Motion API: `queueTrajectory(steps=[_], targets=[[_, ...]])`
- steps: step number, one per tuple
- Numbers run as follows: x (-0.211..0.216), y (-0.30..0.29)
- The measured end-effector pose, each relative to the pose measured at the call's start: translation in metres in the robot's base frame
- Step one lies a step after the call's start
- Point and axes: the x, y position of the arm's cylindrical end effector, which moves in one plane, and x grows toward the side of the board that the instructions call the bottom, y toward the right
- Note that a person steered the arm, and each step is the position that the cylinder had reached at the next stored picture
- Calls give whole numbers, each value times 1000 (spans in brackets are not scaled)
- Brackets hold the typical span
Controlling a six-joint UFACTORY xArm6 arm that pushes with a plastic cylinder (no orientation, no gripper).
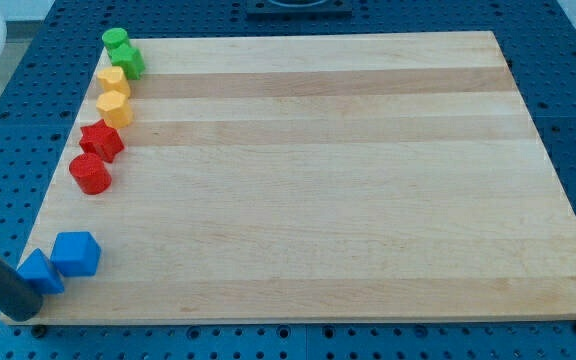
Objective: Move the blue triangle to the left of the blue cube
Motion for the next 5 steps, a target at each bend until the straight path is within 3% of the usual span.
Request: queueTrajectory(steps=[2,5], targets=[[-7,0],[-54,0]])
